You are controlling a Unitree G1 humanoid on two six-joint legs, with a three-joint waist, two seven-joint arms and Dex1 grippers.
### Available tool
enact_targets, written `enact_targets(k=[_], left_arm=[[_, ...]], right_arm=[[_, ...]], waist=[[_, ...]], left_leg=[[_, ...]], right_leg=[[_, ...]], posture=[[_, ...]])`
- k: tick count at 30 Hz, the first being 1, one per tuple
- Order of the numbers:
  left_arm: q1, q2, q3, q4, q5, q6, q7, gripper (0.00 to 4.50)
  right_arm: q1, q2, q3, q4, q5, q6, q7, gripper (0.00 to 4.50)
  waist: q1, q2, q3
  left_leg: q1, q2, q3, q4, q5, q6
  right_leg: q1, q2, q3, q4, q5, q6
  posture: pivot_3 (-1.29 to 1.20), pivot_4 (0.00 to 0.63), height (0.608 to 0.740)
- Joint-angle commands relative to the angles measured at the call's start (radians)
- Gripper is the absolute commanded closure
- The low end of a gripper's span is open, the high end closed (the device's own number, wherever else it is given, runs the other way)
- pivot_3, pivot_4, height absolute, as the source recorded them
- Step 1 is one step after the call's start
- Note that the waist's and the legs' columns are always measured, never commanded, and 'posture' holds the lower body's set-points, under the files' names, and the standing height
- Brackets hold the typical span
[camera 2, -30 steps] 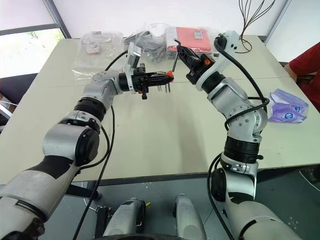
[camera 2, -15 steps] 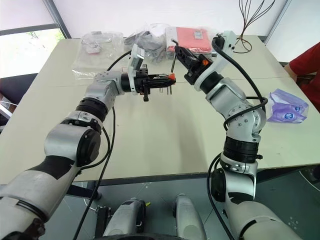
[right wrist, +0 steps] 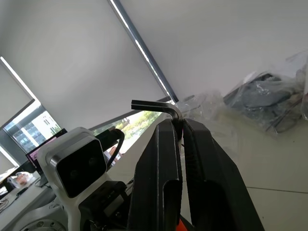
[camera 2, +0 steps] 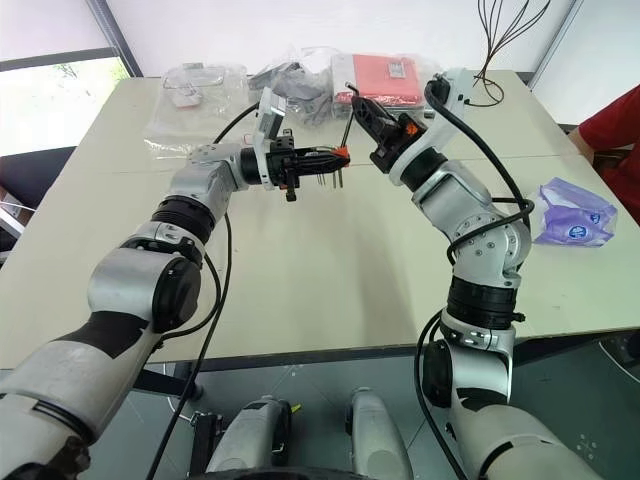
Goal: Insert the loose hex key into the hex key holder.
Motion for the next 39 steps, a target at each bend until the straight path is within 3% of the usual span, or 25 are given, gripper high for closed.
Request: enact_targets(k=[1, 14, 24, 39], left_arm=[[-0.040, 0.001, 0.023, -0.033, -0.027, 0.000, -0.009, 4.50], [-0.031, 0.000, 0.002, -0.033, -0.004, -0.011, -0.020, 4.50], [-0.025, 0.005, -0.003, -0.033, 0.001, -0.010, -0.024, 4.50], [0.014, 0.068, -0.081, -0.037, 0.057, 0.022, -0.135, 4.50]], right_arm=[[0.002, -0.028, 0.023, -0.042, -0.003, -0.017, 0.041, 4.38], [0.011, -0.116, 0.126, -0.097, 0.008, 0.015, 0.195, 4.38], [0.002, -0.102, 0.087, -0.067, -0.005, -0.021, 0.153, 4.38], [-0.006, -0.165, 0.072, -0.042, -0.039, -0.047, 0.180, 4.38]], waist=[[0.000, 0.000, 0.000], [-0.001, 0.000, 0.000], [0.004, 0.000, 0.000], [0.002, 0.000, 0.000]], left_leg=[[0.000, 0.000, 0.000, 0.000, 0.000, 0.000], [0.000, 0.000, 0.000, 0.000, 0.000, 0.000], [0.000, 0.000, 0.000, 0.001, 0.000, 0.000], [0.000, 0.000, 0.000, 0.001, 0.000, 0.000]], right_leg=[[0.000, 0.000, 0.000, 0.000, 0.000, 0.000], [0.000, 0.000, 0.000, 0.000, 0.000, 0.000], [0.000, 0.000, 0.000, 0.000, 0.000, 0.000], [0.000, 0.000, 0.000, 0.001, 0.000, 0.000]], posture=[[0.00, 0.150, 0.740], [0.00, 0.150, 0.740], [0.00, 0.150, 0.740], [0.00, 0.150, 0.740]])
